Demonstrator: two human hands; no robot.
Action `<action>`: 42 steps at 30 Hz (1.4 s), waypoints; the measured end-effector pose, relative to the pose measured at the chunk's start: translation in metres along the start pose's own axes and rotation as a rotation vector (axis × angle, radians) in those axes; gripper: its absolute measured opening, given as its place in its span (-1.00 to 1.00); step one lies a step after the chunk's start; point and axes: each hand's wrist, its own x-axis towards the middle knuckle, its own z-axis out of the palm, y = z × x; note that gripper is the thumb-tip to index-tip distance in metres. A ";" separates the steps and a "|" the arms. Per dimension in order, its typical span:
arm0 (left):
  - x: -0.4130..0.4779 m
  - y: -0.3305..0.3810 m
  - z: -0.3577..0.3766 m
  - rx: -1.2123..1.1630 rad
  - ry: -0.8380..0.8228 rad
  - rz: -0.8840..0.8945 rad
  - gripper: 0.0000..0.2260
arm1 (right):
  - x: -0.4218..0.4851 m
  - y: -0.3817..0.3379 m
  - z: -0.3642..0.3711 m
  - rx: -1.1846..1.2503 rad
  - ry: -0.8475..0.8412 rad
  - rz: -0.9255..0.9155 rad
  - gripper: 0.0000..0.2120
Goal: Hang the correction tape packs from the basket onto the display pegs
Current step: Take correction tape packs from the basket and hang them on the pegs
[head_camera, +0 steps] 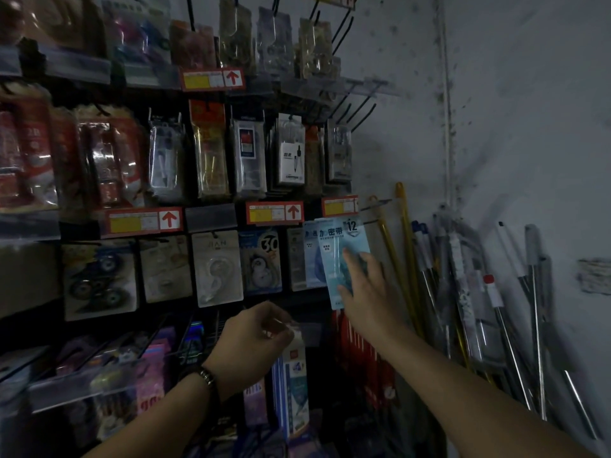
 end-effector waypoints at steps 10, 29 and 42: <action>-0.004 -0.008 -0.002 0.060 -0.033 0.014 -0.91 | -0.006 0.001 -0.003 -0.084 0.042 -0.021 -0.31; -0.026 -0.012 -0.018 0.319 -0.121 0.088 -0.88 | 0.011 -0.014 0.025 -0.009 -0.121 0.079 -0.44; -0.224 -0.118 -0.016 0.489 -0.247 -0.052 -0.84 | -0.258 -0.107 0.047 0.144 -0.439 -0.322 -0.65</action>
